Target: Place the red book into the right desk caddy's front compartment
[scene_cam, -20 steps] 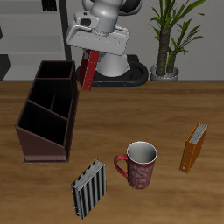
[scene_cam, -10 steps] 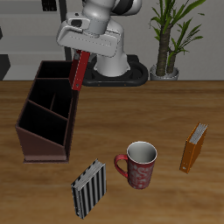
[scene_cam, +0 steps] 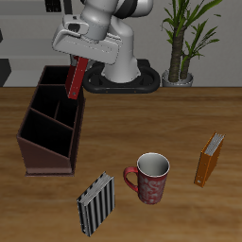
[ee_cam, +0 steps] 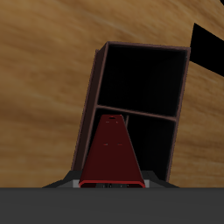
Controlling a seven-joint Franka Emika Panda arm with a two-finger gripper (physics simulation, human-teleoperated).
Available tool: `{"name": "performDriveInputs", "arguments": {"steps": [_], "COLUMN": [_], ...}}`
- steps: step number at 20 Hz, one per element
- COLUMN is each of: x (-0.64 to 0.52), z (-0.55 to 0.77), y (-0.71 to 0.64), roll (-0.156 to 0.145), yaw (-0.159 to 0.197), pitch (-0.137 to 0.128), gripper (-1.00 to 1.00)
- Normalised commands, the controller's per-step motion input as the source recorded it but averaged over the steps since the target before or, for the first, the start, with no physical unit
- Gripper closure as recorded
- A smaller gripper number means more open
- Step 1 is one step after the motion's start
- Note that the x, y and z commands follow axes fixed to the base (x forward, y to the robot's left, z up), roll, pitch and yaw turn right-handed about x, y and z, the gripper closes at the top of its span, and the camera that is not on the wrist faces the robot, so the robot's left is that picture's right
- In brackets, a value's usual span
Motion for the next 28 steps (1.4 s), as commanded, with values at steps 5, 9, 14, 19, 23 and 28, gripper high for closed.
{"name": "performDriveInputs", "arguments": {"steps": [5, 9, 14, 19, 23, 28], "x": [-0.01, 0.05, 0.07, 0.0, 0.05, 0.09], "z": [-0.12, -0.19, -0.09, -0.18, -0.26, -0.25], "y": [-0.02, 0.05, -0.1, -0.02, 0.02, 0.05], "roll": [0.0, 0.007, -0.013, -0.014, -0.001, 0.008], "yaw": [-0.016, 0.008, -0.026, -0.024, -0.03, -0.005], "pitch": [0.016, 0.013, 0.015, 0.028, 0.041, 0.036], "gripper": [1.0, 1.0, 1.0, 1.0, 1.0, 1.0]}}
